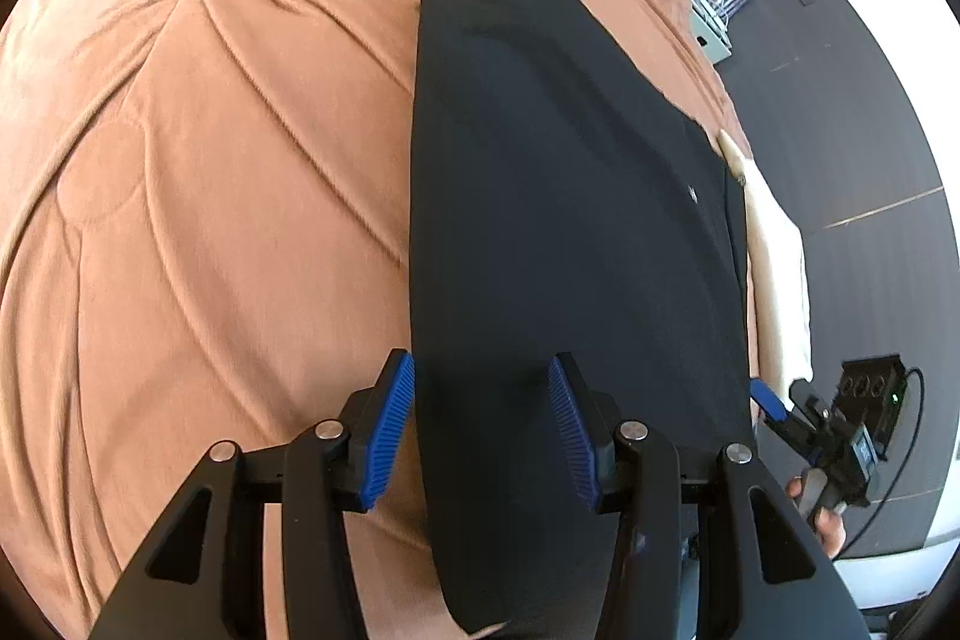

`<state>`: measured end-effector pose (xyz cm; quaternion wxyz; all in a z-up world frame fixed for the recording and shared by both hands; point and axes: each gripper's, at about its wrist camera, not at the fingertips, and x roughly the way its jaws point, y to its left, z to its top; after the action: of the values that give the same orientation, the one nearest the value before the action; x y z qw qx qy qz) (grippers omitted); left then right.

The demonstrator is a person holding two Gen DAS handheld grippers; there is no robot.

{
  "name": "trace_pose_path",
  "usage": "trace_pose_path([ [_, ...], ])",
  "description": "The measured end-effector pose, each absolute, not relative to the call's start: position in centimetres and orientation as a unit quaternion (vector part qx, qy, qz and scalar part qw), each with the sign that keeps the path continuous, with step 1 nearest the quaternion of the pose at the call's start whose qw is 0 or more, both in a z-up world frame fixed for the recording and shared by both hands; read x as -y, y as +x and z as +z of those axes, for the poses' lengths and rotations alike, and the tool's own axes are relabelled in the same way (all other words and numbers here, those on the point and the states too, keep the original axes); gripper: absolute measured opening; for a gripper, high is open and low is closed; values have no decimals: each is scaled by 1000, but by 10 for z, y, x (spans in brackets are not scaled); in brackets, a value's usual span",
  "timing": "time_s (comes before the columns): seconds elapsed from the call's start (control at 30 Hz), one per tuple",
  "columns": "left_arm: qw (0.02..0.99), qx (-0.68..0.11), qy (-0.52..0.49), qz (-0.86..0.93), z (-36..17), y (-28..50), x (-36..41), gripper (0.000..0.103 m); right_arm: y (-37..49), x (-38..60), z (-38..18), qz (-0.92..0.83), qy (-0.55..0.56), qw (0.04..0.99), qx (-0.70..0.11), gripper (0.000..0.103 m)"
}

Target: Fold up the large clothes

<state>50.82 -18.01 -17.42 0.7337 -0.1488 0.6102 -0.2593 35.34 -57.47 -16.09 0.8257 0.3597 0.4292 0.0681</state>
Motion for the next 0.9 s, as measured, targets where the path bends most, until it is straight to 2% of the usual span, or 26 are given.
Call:
trace_pose_path([
  [0.03,735,-609,-150,-259,-175,512,181,57,361,578,-162,72,359,824,-432,82],
  [0.1,738,-603,-156,-259,-174,520,182,62,381,583,-164,86,358,820,-438,83],
  [0.43,747,-590,-170,-257,-186,556,192,62,465,597,-186,133,359,803,-458,84],
  [0.7,748,-584,-179,-257,-193,578,204,62,500,595,-208,160,355,784,-484,84],
  [0.9,742,-587,-191,-261,-200,588,223,62,514,593,-215,181,358,771,-495,90],
])
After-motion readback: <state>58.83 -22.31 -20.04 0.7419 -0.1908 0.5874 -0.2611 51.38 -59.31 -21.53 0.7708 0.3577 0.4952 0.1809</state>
